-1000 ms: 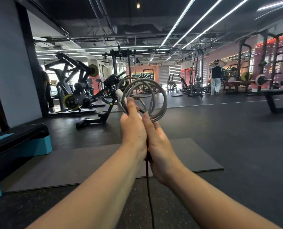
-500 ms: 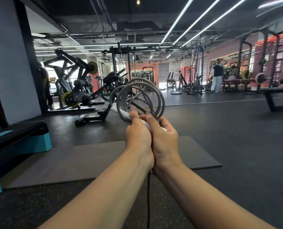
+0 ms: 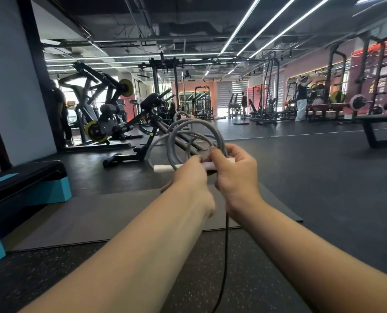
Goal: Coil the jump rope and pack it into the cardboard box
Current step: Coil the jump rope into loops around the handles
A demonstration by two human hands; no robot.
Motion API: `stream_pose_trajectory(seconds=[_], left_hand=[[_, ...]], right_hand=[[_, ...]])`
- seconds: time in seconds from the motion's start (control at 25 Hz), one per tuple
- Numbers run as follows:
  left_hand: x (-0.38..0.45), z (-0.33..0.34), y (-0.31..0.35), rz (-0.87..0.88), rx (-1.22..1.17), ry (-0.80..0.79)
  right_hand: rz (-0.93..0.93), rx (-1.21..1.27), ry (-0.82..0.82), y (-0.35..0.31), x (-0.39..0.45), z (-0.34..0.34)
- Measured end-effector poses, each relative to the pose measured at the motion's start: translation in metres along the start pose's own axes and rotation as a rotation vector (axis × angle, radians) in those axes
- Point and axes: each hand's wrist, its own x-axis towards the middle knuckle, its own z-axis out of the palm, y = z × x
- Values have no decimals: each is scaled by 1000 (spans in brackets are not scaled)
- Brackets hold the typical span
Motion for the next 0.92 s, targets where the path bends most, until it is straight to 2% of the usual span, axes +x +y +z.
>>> stream_pose_trajectory(seconds=[0.04,0.08,0.12,0.16,0.2,0.24,0.28,0.32,0.36,0.4,0.6,0.72,0.84,0.92], left_hand=[[0,-7,0,57,69,110],[1,-17,-1,250,205,236],[2,-26,-2,595,446,345],[-1,-35,0,1020,754,400],[-5,-40,6,1377,1064,331],[-8,-43,15,1560,1323,138],[-7,-42,23,1524,1475,-111],[-4,-38,29,1326,1506,-336],[-1,-35,34,1111,1471,-490],[2,-30,37,970,1451,-545],[0,-25,44,734,1403,-500],[6,-27,42,601,1305,-612],[15,-34,34,628,1206,-657],[17,-38,34,609,1078,-701]], right_hand=[[-37,-107,-40,-3,5,-6],[-66,-246,-110,-7,11,-11],[-98,-412,-200,-12,16,-17],[-133,-585,-305,-18,20,-21],[-178,-741,-407,-24,23,-23],[-211,-844,-490,-30,25,-23],[-225,-884,-559,-35,26,-23],[-222,-881,-618,-41,27,-22],[-209,-864,-671,-46,29,-23],[-192,-847,-714,-52,31,-24],[-126,-879,-805,-61,36,-30],[-85,-861,-841,-65,33,-33],[109,-617,-864,-70,33,-36],[43,-734,-884,-69,32,-40]])
